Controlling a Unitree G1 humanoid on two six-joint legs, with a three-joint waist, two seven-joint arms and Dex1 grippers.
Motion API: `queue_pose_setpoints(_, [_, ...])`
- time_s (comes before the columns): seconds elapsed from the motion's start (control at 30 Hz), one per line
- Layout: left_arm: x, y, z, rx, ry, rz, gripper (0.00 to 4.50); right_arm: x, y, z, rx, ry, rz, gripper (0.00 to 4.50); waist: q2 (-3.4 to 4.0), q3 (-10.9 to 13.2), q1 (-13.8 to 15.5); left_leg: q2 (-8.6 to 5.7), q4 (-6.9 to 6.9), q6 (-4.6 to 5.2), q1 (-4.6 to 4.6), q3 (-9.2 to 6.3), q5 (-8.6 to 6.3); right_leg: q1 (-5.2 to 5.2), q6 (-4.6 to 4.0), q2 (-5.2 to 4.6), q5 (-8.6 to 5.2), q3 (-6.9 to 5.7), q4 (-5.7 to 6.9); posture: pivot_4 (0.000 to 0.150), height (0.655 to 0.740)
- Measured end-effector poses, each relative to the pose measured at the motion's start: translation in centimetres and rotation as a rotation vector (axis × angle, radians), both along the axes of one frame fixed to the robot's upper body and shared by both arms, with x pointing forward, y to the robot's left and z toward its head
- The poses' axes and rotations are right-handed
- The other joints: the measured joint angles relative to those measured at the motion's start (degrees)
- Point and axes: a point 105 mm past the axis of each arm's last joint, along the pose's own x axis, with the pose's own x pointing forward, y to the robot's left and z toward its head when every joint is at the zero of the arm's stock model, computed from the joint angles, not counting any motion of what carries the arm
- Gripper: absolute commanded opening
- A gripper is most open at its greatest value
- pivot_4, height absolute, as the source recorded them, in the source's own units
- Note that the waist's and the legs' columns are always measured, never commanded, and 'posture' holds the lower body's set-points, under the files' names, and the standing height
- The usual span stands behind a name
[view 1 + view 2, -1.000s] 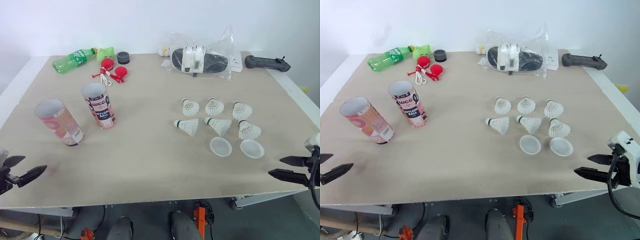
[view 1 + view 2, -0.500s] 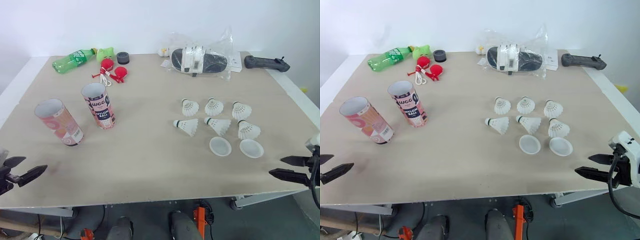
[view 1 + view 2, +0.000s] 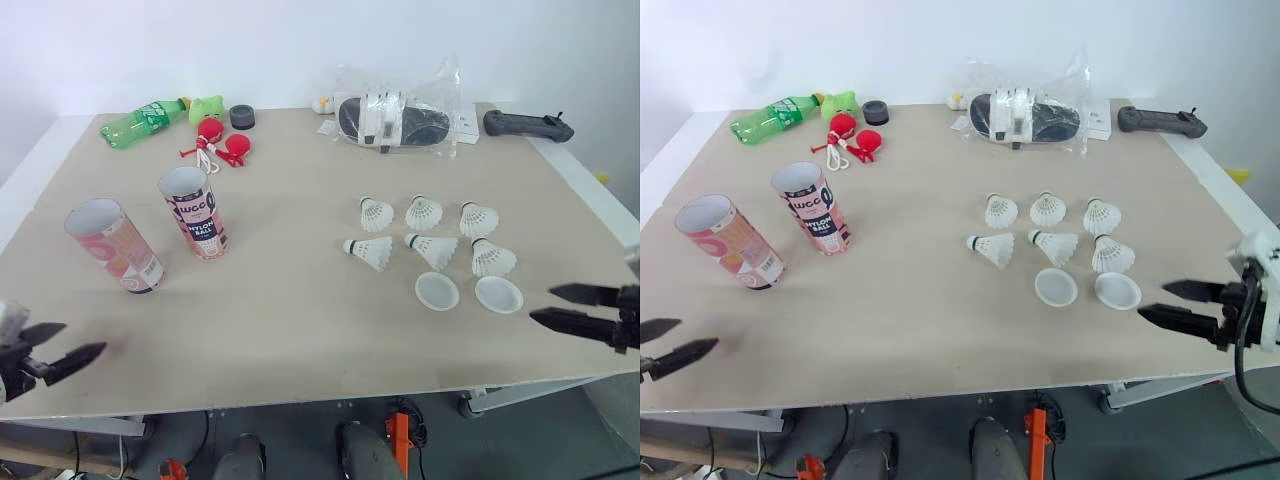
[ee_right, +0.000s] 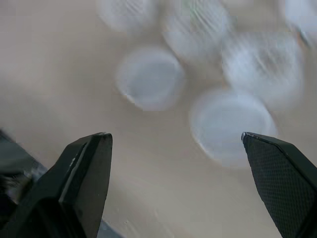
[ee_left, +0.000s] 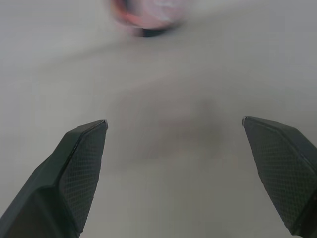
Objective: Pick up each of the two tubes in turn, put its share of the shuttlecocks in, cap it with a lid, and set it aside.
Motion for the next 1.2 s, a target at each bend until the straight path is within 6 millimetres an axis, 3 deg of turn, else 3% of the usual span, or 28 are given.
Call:
queue_pose_setpoints(0.13, [0.1,-2.9,0.7,-0.052,-0.037,-0.066,4.5,-0.1,4.3,2.4,0.067,-0.072,0.151,4.47,0.02,-0.01,0.27,0.03,0.09,0.0,0.0,0.0,0.0,0.04,-0.15,0.02,-0.05,0.01,0.01,0.15,0.74])
queue_pose_setpoints(0.2, [1.4,-6.6,1.1,-0.101,-0.127,-0.131,4.5,0.2,8.0,3.7,0.122,-0.151,0.259,4.47,0.01,-0.01,0.51,0.03,0.21,-0.05,-0.07,-0.01,0.03,0.07,-0.1,0.03,0.05,-0.01,0.01,0.15,0.74])
queue_pose_setpoints(0.3, [3.0,-10.6,0.6,-0.204,-0.227,-0.116,4.5,0.5,11.3,3.4,0.166,-0.182,0.318,4.47,-0.07,-0.07,0.55,0.01,0.39,-0.09,-0.15,-0.01,0.06,0.14,0.21,0.04,0.3,0.03,-0.01,0.15,0.74])
queue_pose_setpoints(0.4, [2.8,-14.2,-0.5,-0.237,-0.237,-0.131,4.5,0.5,13.8,2.8,0.183,-0.186,0.358,4.47,-0.14,-0.1,0.52,0.0,0.53,-0.11,-0.27,-0.01,0.04,0.09,0.01,0.04,0.45,0.09,-0.02,0.15,0.74])
queue_pose_setpoints(0.47, [2.3,-14.2,-0.8,-0.204,-0.256,-0.098,4.5,0.3,14.5,2.9,0.18,-0.192,0.38,4.47,-0.12,-0.1,0.38,0.0,0.51,-0.04,-0.23,0.03,-0.01,0.05,-0.03,0.05,0.43,0.12,-0.02,0.15,0.74])
queue_pose_setpoints(0.6, [1.3,-12.0,-1.3,-0.142,-0.31,0.074,4.5,-0.2,16.2,3.5,0.165,-0.214,0.473,4.47,-0.1,-0.13,0.51,0.07,0.54,-0.03,-0.19,0.02,-0.01,0.07,-0.14,0.12,0.22,0.08,-0.02,0.15,0.74])
queue_pose_setpoints(0.77, [0.2,-9.4,-1.2,-0.011,-0.447,0.37,4.5,-0.8,18.2,2.4,0.16,-0.202,0.582,4.47,-0.13,-0.14,0.65,0.06,0.89,-0.03,-0.27,0.05,-0.01,0.15,-0.09,0.11,0.33,0.09,-0.03,0.15,0.74])
queue_pose_setpoints(0.9, [0.3,-8.7,-1.4,0.023,-0.489,0.507,4.5,-0.9,19.0,1.5,0.148,-0.2,0.627,4.47,-0.18,-0.16,0.75,0.04,1.01,-0.03,-0.3,0.06,0.0,0.16,-0.04,0.11,0.38,0.12,-0.04,0.15,0.74])
queue_pose_setpoints(1.0, [1.3,-8.0,-1.6,0.045,-0.519,0.587,4.5,-0.2,19.4,1.2,0.143,-0.231,0.628,4.47,-0.18,-0.16,0.73,0.04,1.0,-0.01,-0.28,0.05,0.01,0.14,-0.05,0.12,0.42,0.11,-0.02,0.15,0.74])
queue_pose_setpoints(1.2, [5.4,-7.4,-1.9,0.029,-0.561,0.659,4.5,2.0,20.4,2.1,0.165,-0.357,0.583,4.47,-0.2,-0.18,0.69,0.04,0.98,0.05,-0.31,0.03,0.09,0.14,0.0,0.17,0.55,0.13,-0.04,0.15,0.74])
